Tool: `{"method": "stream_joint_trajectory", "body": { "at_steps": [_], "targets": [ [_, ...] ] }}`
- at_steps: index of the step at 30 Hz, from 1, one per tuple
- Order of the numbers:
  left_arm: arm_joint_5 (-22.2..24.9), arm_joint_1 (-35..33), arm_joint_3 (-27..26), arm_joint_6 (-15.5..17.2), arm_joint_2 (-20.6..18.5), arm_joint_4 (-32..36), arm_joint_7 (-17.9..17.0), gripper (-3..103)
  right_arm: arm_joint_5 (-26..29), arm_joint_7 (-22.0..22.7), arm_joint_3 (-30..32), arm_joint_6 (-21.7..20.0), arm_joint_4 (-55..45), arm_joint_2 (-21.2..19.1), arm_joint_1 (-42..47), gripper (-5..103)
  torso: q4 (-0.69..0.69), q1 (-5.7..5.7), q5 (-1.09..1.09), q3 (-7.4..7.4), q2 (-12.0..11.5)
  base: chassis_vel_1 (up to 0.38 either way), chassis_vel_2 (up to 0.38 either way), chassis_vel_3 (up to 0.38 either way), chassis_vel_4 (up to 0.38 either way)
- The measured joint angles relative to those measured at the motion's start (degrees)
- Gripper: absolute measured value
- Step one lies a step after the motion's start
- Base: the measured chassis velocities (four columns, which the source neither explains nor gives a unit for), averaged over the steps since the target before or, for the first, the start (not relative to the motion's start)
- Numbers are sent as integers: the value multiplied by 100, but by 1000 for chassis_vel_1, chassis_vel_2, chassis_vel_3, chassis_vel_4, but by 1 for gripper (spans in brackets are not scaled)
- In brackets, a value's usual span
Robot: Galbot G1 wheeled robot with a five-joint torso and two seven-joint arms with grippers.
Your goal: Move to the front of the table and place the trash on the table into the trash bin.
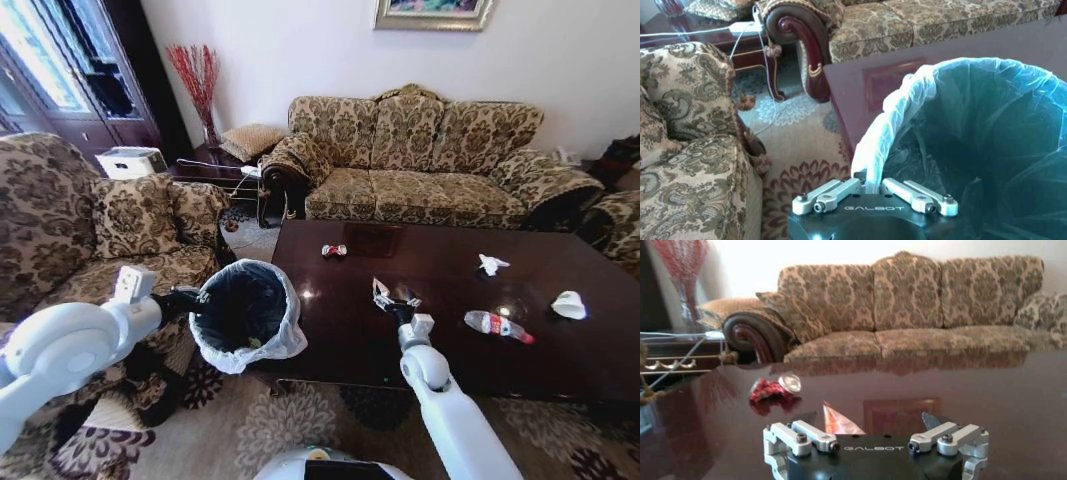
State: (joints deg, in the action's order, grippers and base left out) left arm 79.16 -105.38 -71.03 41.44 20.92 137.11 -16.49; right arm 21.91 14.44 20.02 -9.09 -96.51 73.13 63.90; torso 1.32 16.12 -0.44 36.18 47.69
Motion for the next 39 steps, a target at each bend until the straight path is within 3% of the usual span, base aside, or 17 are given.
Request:
{"method": "stream_joint_trajectory", "body": {
  "at_steps": [7,23,25,28,32,35,37,39],
  "targets": [
    [-37,-1,43,-34,80,55,18,0,136,-236,-83,-7,640,131,-347,98,-3,9,0,4,-2,0,0,0,0],
    [-377,-39,165,-164,228,87,244,0,368,-374,-226,-80,874,278,-441,37,-2,5,0,2,-1,0,0,0,0],
    [-398,-42,179,-182,230,83,240,0,428,-398,-223,-95,869,281,-433,37,-1,5,-1,2,-1,0,0,0,0],
    [-413,-87,145,-189,215,98,237,0,604,-489,-217,-161,662,272,-365,21,-1,5,0,3,-2,0,0,0,0],
    [-392,-104,72,-185,172,99,238,0,741,-612,-228,-83,433,248,-316,13,-2,5,0,3,-2,0,0,0,0],
    [-247,-136,-87,-135,74,62,242,0,894,-1255,-220,297,-397,151,-159,3,-1,5,0,2,-2,0,0,0,0],
    [-231,-141,-103,-128,52,39,239,0,927,-1422,-225,427,-633,126,-134,3,-2,5,-1,2,-2,0,0,0,0],
    [-202,-143,-100,-128,-19,-29,208,0,1119,-1972,-267,679,-1431,47,-110,2,-1,5,-1,2,-1,0,0,0,0]
  ]
}}
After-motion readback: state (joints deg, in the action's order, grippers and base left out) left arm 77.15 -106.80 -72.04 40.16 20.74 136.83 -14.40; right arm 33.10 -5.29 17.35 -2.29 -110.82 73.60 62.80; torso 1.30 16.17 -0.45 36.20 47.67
